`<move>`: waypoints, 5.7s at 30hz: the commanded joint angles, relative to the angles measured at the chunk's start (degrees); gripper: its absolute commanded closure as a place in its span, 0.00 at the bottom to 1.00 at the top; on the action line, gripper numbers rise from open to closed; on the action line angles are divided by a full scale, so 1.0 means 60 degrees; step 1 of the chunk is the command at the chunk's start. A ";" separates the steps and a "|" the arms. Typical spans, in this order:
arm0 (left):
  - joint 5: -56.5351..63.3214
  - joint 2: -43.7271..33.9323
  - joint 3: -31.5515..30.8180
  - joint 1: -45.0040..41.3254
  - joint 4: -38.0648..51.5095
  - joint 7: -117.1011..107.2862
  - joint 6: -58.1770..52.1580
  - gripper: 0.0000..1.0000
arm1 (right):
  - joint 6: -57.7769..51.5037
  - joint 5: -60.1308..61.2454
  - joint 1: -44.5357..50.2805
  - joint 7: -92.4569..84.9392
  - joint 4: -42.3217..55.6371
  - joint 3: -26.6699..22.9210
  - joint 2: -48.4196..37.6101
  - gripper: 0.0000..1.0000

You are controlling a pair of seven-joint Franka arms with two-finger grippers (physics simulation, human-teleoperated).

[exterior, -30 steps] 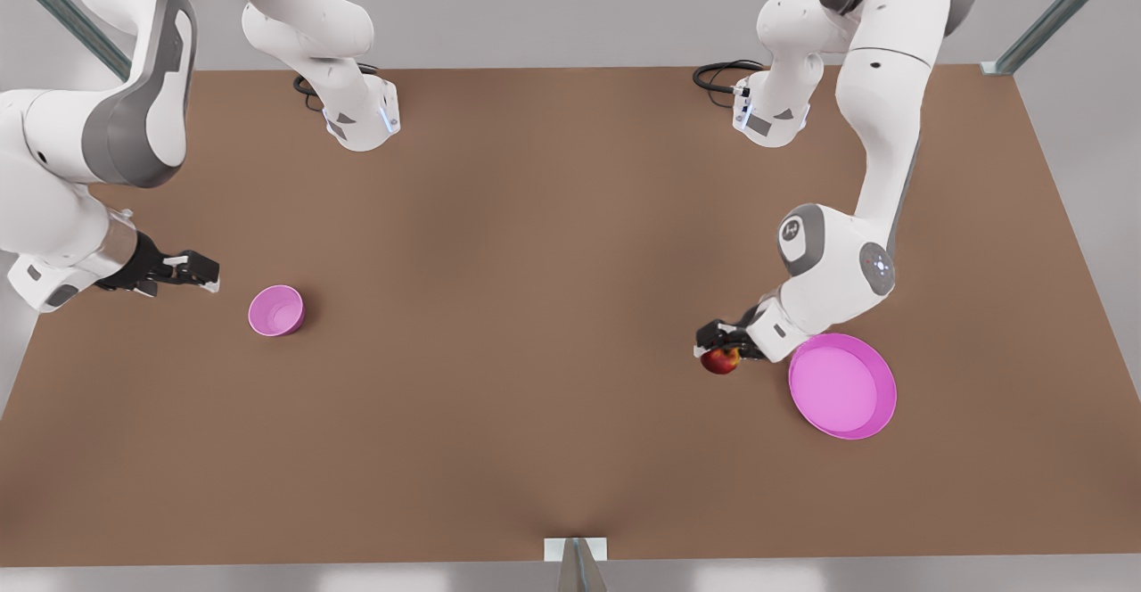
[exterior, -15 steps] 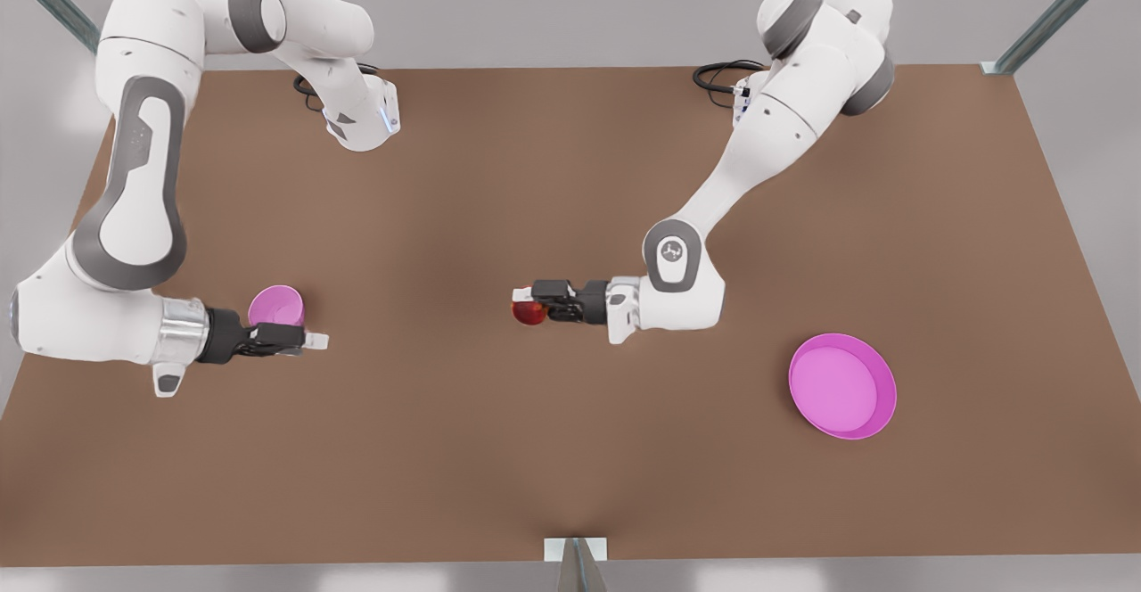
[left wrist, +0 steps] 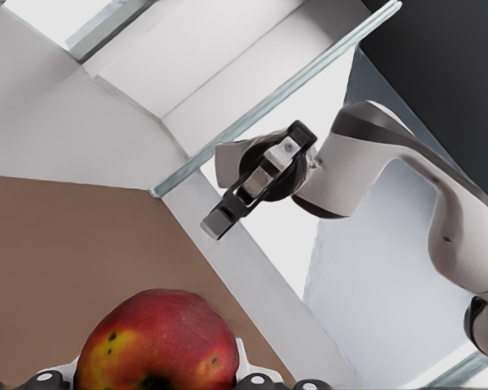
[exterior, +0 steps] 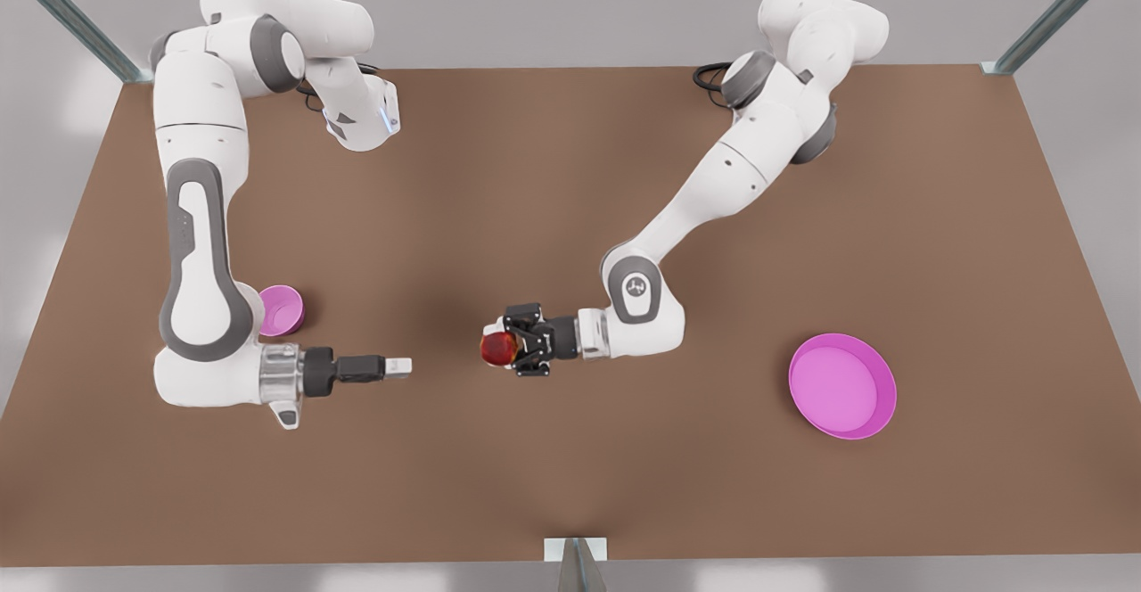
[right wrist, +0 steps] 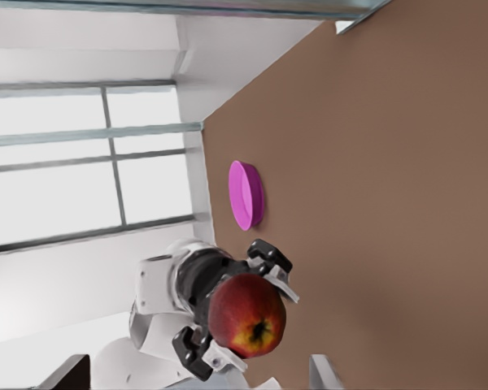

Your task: Use the left arm to pick up the apple from the plate, transfer it to the gripper of the right arm, and then use the right arm to place it into the bowl

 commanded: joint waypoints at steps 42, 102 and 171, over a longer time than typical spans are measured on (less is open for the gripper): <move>-0.0062 0.0023 -0.0077 -0.0013 0.0027 0.5694 0.0353 0.36 | 0.0551 0.1676 0.0703 -0.4469 -0.0876 0.1135 0.1383 0.00; -0.0047 0.0009 -0.0063 0.0016 0.0027 0.5577 0.0353 0.10 | -0.0313 0.1047 -0.0191 -0.3488 -0.0539 0.1208 0.1251 0.33; 1.4426 -0.7814 0.4654 0.2799 -0.2961 -1.3100 -0.8172 0.00 | -0.2408 -0.7713 -0.4205 -0.6930 0.0061 -0.0300 0.1280 0.31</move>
